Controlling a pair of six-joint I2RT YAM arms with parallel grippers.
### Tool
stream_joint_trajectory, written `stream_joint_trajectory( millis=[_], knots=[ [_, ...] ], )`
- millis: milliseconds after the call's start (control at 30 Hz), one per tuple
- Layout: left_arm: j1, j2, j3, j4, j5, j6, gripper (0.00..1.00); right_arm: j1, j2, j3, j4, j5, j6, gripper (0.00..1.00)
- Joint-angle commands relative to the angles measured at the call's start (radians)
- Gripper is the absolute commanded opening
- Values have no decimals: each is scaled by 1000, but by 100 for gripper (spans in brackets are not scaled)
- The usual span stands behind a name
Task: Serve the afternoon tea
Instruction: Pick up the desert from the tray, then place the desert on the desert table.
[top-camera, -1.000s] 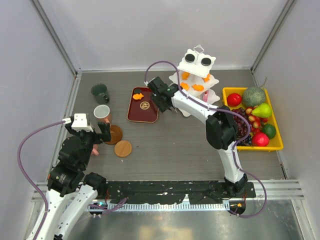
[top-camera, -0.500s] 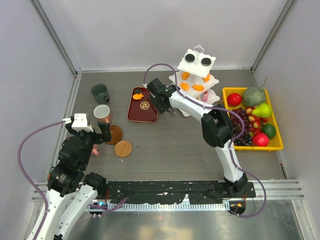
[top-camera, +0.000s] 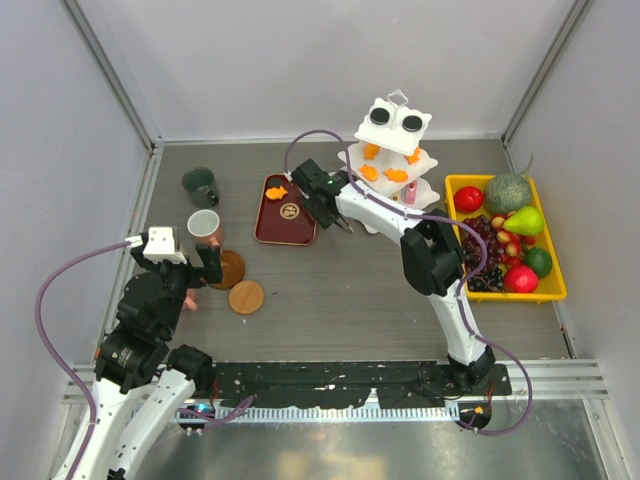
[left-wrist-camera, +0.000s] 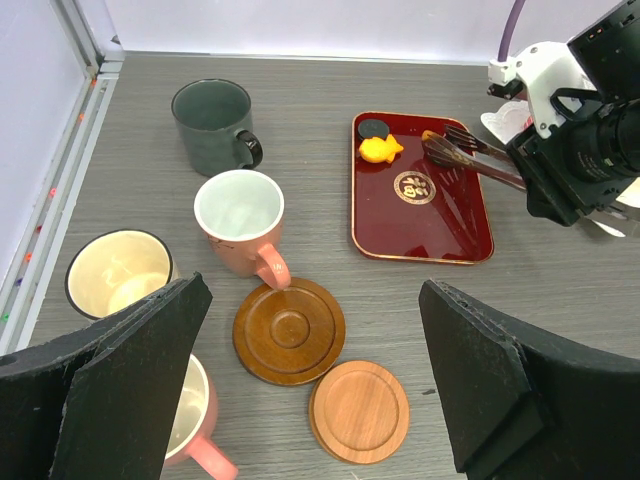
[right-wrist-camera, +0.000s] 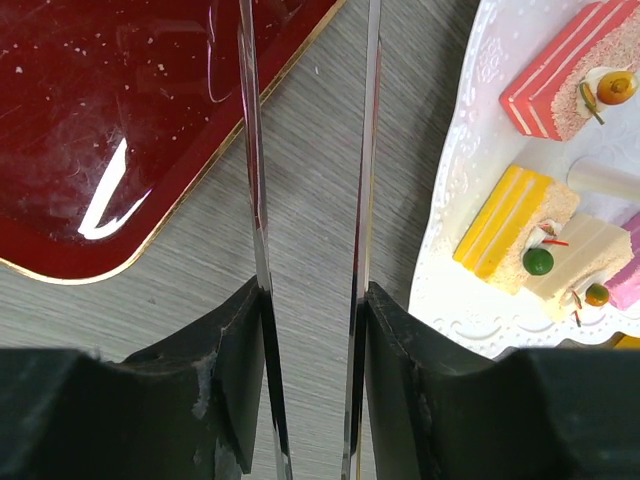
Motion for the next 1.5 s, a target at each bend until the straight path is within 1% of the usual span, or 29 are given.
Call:
stream_joint_trajectory(
  millis=[0, 467, 567, 700, 1033, 1267, 1467],
  knots=[
    [-2, 5, -1, 47, 1, 12, 99, 27, -95, 14, -10, 38, -10, 42],
    [-2, 6, -1, 47, -2, 13, 99, 50, -333, -21, -33, 7, -6, 41],
    [-4, 8, -3, 46, 1, 13, 99, 49, -388, -24, -43, 27, -5, 42],
    [-2, 8, -3, 49, 3, 12, 99, 45, -456, -9, -82, 90, -11, 43],
    [-2, 9, -3, 49, 4, 12, 99, 9, -632, -4, -128, 182, -25, 43],
    [-2, 9, -3, 49, 6, 13, 99, -62, -715, -55, -125, 165, -25, 43],
    [-2, 11, -3, 49, 8, 10, 99, -111, -734, -119, -125, 137, -17, 43]
  ],
)
